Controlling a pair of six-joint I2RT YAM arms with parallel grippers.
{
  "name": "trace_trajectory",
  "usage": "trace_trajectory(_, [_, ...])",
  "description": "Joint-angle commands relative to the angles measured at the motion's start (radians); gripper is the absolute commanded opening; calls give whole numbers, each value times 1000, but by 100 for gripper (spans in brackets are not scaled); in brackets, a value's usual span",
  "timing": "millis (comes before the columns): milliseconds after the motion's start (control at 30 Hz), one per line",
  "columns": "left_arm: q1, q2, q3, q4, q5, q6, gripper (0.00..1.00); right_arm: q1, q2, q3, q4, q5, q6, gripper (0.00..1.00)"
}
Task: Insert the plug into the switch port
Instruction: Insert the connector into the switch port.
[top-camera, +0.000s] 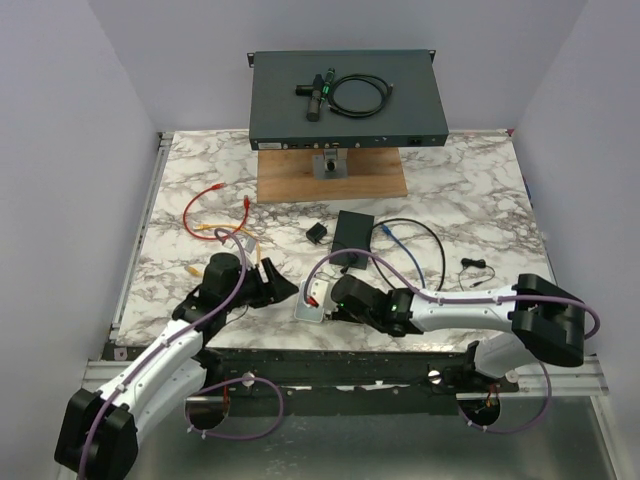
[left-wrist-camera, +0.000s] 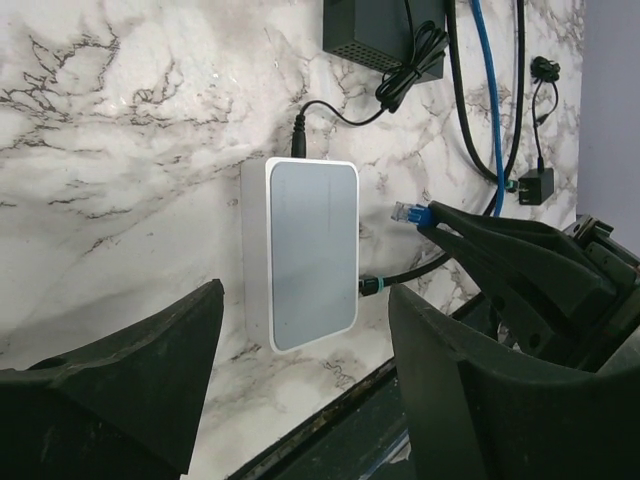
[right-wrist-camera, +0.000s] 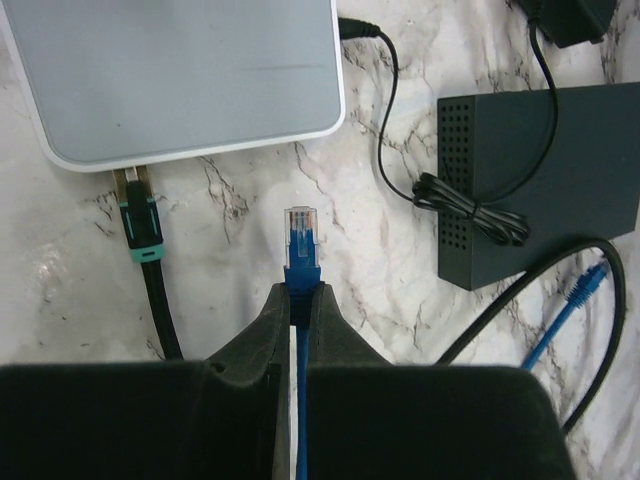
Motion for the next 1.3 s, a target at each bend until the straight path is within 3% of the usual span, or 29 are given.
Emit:
trace_trajectory(0, [-9, 57, -15, 95, -42, 14, 66, -16, 22, -24, 82, -86, 27, 1])
trace_trajectory(633, [-36, 308, 33, 210, 15, 71, 60, -27, 73, -50, 188, -231, 29, 1])
trace_trajectory(1267, [-114, 432, 63, 230, -3, 80, 44, -41, 75, -54, 243, -216, 0, 1])
